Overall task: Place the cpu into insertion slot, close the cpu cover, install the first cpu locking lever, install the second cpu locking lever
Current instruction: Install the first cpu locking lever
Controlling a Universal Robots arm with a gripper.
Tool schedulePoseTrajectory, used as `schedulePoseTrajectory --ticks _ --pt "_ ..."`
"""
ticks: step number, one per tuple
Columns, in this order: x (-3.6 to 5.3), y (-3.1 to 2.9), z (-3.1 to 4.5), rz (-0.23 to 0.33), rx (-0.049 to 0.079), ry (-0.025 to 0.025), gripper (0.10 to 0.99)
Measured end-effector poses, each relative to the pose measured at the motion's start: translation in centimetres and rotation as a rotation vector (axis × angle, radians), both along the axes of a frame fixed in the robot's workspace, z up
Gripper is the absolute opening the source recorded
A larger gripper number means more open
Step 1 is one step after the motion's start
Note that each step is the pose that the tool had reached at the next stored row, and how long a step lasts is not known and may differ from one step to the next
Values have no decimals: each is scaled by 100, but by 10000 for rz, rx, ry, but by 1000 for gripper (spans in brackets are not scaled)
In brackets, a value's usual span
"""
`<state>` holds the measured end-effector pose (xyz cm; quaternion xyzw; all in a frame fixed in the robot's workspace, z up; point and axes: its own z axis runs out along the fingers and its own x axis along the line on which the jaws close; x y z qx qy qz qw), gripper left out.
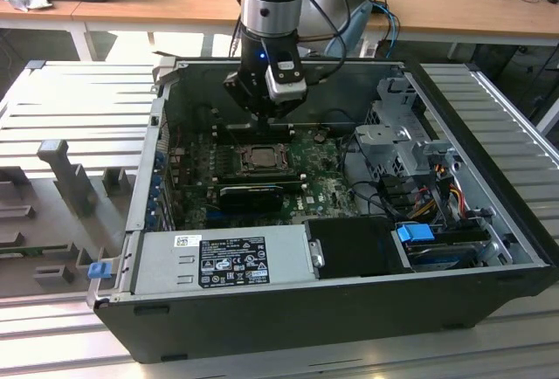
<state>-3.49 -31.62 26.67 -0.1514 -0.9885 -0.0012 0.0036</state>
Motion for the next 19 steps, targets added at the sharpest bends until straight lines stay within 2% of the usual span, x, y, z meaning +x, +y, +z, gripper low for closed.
schedulePoseTrajectory --ticks 1,2,3,5,10,11,12,14,16,19 --pt "0 0 -2 245 2 -58 106" --pt "0 0 -4 390 1 -156 106" --pt "0 0 -6 513 2 -207 106" --pt "0 -1 -7 780 3 -217 106" --pt "0 -1 -16 2561 22 -216 106" --pt "0 -1 -22 3213 30 -216 106" --pt "-23 -1 -30 3267 30 -217 106" --pt "-182 -1 -42 3246 43 -218 106" --pt "-255 -1 -44 3234 58 -221 106" --pt "-416 0 -49 3211 84 -225 106"
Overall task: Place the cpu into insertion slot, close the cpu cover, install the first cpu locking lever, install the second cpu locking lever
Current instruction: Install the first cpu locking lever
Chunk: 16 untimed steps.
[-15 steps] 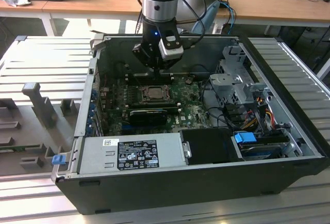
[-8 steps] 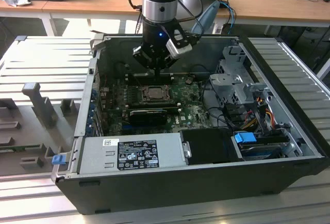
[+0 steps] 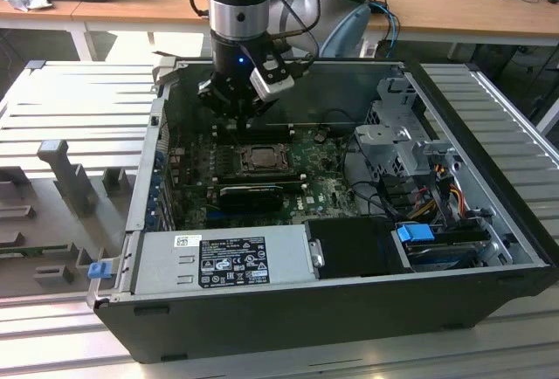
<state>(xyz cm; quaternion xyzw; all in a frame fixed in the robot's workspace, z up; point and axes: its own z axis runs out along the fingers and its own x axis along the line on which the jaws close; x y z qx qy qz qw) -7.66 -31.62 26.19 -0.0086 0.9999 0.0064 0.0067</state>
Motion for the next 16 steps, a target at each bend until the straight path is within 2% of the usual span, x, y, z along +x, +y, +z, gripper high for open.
schedulePoseTrajectory --ticks 3,7,13,16 --pt "-135 9 -6 -26 49 1 106" --pt "-203 23 -11 -37 93 0 106" --pt "-353 49 -21 -64 175 0 106" --pt "-406 85 -33 -86 196 0 106"
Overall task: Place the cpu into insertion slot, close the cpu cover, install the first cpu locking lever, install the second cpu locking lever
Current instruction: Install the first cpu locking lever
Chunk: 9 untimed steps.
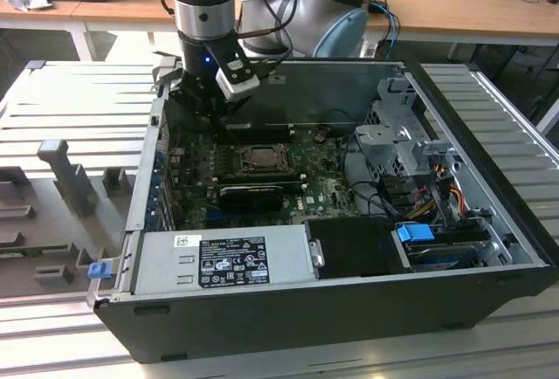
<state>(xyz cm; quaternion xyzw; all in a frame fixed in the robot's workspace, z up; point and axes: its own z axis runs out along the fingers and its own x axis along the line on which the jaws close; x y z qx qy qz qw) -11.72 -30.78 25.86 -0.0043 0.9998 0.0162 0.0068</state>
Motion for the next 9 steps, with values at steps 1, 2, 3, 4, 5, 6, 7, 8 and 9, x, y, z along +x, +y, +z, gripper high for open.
schedulePoseTrajectory --ticks 1,2,3,4,5,6,7,8,9 --pt "-4 10 -4 -6 1 0 106" --pt "-9 24 -8 -15 1 0 106" --pt "-16 46 -19 -31 2 0 106" --pt "-18 58 -26 -38 1 -1 106" --pt "-21 90 -40 -57 2 0 106" --pt "-21 121 -47 -63 0 1 106" --pt "-21 150 -54 -69 1 0 106" --pt "-22 171 -59 -72 1 1 106" --pt "-21 179 -61 -71 2 0 106"
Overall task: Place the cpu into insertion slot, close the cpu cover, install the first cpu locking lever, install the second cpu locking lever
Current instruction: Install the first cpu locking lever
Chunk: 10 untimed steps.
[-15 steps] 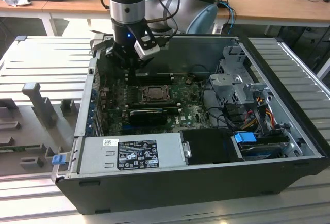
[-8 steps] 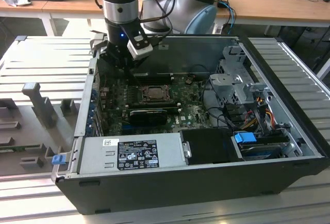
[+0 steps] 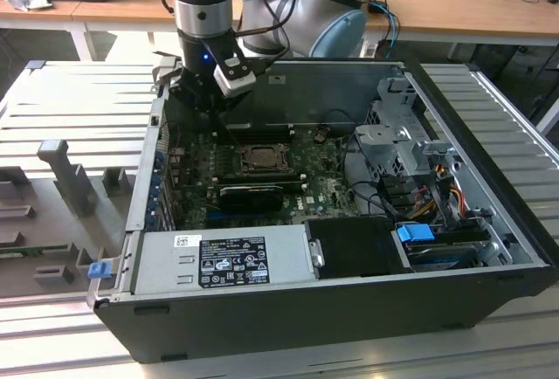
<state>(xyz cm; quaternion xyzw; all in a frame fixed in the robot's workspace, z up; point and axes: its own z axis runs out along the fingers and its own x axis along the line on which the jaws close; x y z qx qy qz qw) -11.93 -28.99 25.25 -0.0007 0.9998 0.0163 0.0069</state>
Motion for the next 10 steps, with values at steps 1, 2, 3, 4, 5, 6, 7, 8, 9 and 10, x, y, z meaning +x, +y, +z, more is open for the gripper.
schedulePoseTrajectory --ticks 1,2,3,4,5,6,7,8,9,10 --pt "2 4 -1 0 0 1 106" --pt "6 5 -1 2 0 1 106" --pt "15 8 -1 1 0 1 106" --pt "25 9 -1 0 -1 1 106" --pt "41 10 -1 -1 -1 1 106" --pt "60 10 -1 0 0 1 106" --pt "95 10 -1 0 0 1 106" --pt "126 8 -1 0 -1 1 106" --pt "134 5 -1 -3 0 1 106" --pt "137 4 -1 -4 -1 1 106"
